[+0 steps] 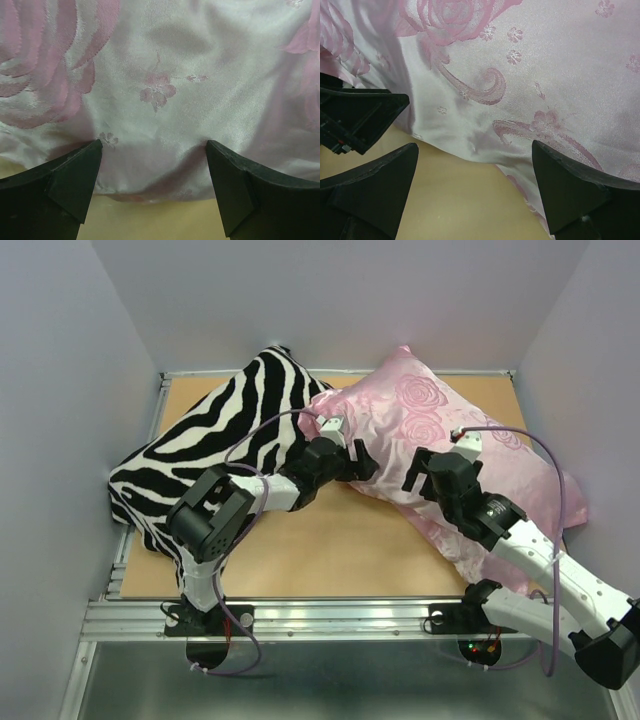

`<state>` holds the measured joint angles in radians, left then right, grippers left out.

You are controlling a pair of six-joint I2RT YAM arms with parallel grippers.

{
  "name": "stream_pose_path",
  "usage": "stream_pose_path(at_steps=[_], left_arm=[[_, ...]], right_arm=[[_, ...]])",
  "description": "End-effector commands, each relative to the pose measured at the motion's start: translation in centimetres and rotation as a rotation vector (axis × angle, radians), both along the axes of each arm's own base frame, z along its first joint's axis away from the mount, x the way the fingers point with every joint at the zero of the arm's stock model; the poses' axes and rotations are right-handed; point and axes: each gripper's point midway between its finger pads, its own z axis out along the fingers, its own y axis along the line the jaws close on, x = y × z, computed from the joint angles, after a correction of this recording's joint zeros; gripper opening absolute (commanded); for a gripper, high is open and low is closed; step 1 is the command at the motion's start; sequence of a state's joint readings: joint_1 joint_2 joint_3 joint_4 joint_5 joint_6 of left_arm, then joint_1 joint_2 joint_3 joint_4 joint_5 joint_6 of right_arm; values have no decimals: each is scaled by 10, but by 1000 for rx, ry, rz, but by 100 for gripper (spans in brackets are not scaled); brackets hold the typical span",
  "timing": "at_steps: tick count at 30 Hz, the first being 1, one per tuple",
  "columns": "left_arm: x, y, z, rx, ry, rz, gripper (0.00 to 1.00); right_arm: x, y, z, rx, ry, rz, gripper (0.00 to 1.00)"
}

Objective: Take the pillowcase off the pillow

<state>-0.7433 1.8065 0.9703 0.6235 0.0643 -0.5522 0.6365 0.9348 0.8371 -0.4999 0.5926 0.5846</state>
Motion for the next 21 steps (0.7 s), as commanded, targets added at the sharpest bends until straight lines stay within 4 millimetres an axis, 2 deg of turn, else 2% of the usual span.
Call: stream_pose_path(at_steps=[1,2,5,6,7,11,12,14,15,17,18,19,20,21], left_arm=[[13,-31,47,-183,-106,-73,91],[12,-34,48,-192,-104,-83,72],[12,-38,53,-195,-113,-96,35],[12,-36,57,-191,-117,-92,9],[14,-32,60,-184,-125,-73,0],[10,-19,88,-169,-175,-34,0],[6,-14,107,-174,-215,-28,0],[5,-6,117,-149,-227,10,0],[5,-3,131,-156,-244,19,0],[6,-3,123,-111,-211,12,1],[2,-5,116,-100,-193,-8,15],[-5,-9,111,-114,-163,-37,33],[-11,-13,104,-117,-141,-52,71],[-18,-17,100,-121,-126,-60,86]], right_arm=[[1,-7,23,16,-52,-45,100],[0,-8,23,17,-53,-45,100],[-1,-11,24,13,-56,-55,100],[-1,-12,23,9,-56,-56,100],[-2,-12,23,7,-54,-58,100],[-2,-12,23,4,-49,-50,100],[-2,-12,24,3,-50,-50,100],[-3,-12,28,1,-50,-47,100],[-3,-12,30,2,-52,-47,100],[-4,-13,36,3,-55,-50,100],[-4,-15,38,2,-59,-53,100],[-5,-18,39,-9,-58,-64,100],[-5,-19,39,-16,-57,-68,100],[-5,-20,40,-18,-58,-72,100]])
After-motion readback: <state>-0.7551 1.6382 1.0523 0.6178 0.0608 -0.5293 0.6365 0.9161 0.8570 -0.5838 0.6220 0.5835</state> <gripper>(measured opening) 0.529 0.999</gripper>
